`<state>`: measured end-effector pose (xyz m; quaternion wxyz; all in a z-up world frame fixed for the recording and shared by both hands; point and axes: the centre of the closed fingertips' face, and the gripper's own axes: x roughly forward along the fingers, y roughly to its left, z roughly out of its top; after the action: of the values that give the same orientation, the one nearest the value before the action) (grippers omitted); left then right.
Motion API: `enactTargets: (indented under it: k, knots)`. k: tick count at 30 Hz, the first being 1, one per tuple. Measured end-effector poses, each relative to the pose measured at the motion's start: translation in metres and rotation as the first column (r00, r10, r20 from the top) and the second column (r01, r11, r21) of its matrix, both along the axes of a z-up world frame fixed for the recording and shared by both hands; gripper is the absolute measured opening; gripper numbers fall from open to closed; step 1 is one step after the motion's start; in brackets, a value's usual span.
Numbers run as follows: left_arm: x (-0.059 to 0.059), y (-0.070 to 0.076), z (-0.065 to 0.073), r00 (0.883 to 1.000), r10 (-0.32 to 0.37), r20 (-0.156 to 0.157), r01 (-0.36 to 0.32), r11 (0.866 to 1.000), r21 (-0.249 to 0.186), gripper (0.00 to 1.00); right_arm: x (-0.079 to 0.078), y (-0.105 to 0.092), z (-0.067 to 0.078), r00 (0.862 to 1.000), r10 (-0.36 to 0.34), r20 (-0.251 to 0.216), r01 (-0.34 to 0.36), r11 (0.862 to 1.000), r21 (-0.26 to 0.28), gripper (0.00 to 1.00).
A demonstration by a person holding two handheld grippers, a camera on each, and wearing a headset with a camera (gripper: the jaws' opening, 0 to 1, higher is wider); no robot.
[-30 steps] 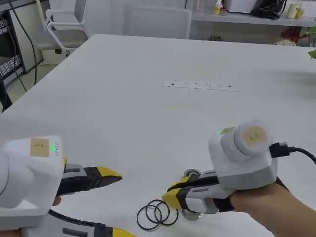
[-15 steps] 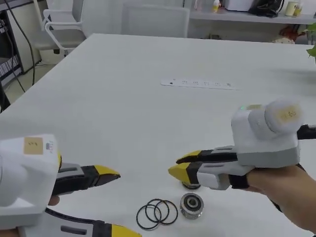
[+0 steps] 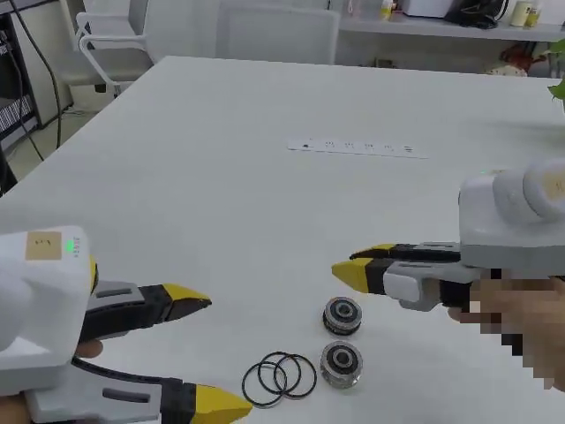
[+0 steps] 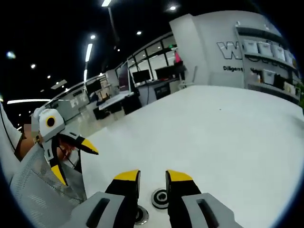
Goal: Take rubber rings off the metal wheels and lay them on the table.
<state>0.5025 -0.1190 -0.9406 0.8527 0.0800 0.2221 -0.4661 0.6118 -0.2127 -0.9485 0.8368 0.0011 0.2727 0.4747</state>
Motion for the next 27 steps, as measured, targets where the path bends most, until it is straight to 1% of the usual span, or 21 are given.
enactTargets:
  k: [1,3,6,7,9,11,12,15,17,18,20,22,24,25,27]
  knots:
    - [0.001,0.001,0.003,1.000,0.004,0.002,-0.004,1.000,-0.010,0.66,0.001,-0.003,-0.002,1.000,-0.011,-0.006,0.011,1.000,-0.007,0.19]
    - [0.003,0.001,0.007,1.000,0.008,0.006,-0.008,1.000,-0.015,0.66,0.004,-0.007,-0.005,1.000,-0.025,-0.010,0.025,1.000,-0.013,0.19]
    - [0.007,0.002,0.012,1.000,0.004,0.022,-0.004,1.000,0.000,0.66,0.007,-0.013,-0.010,0.998,-0.052,-0.031,0.052,0.999,-0.015,0.19]
    - [0.008,0.002,0.017,1.000,0.000,0.029,0.000,1.000,-0.001,0.67,0.007,-0.014,-0.011,0.998,-0.056,-0.032,0.056,0.998,-0.019,0.18]
    - [0.012,0.001,0.026,0.999,-0.007,0.045,0.007,1.000,-0.011,0.67,0.007,-0.017,-0.015,0.997,-0.065,-0.041,0.064,0.998,-0.029,0.18]
    - [0.016,-0.002,0.037,0.997,-0.024,0.068,0.025,1.000,-0.017,0.67,0.007,-0.019,-0.019,0.996,-0.069,-0.049,0.067,0.997,-0.042,0.18]
    - [0.020,-0.003,0.043,0.996,-0.032,0.083,0.033,0.999,-0.014,0.67,0.007,-0.019,-0.020,0.996,-0.070,-0.052,0.067,0.997,-0.046,0.18]
    - [0.028,-0.005,0.054,0.992,-0.052,0.114,0.052,0.999,-0.002,0.67,0.006,-0.023,-0.028,0.995,-0.074,-0.072,0.069,0.995,-0.067,0.18]
    - [0.036,-0.009,0.064,0.988,-0.066,0.140,0.066,0.998,0.008,0.67,0.005,-0.025,-0.031,0.994,-0.074,-0.083,0.068,0.995,-0.075,0.18]
    - [0.039,-0.012,0.070,0.983,-0.083,0.161,0.082,0.997,0.013,0.67,0.004,-0.026,-0.033,0.993,-0.076,-0.088,0.069,0.994,-0.079,0.18]
    - [0.045,-0.017,0.079,0.977,-0.109,0.183,0.107,0.994,0.020,0.67,0.004,-0.028,-0.036,0.992,-0.077,-0.096,0.068,0.994,-0.089,0.18]
    - [0.052,-0.021,0.086,0.971,-0.120,0.205,0.116,0.993,0.032,0.66,0.003,-0.030,-0.039,0.992,-0.075,-0.100,0.065,0.993,-0.102,0.18]
    - [0.058,-0.026,0.091,0.968,-0.132,0.215,0.127,0.991,0.039,0.66,0.003,-0.032,-0.041,0.990,-0.080,-0.114,0.069,0.993,-0.101,0.18]
    - [0.062,-0.030,0.095,0.964,-0.144,0.225,0.138,0.989,0.042,0.66,0.002,-0.033,-0.042,0.989,-0.084,-0.126,0.072,0.993,-0.096,0.18]
    - [0.068,-0.040,0.102,0.956,-0.163,0.244,0.157,0.987,0.043,0.66,0.002,-0.033,-0.042,0.988,-0.083,-0.131,0.071,0.993,-0.094,0.18]
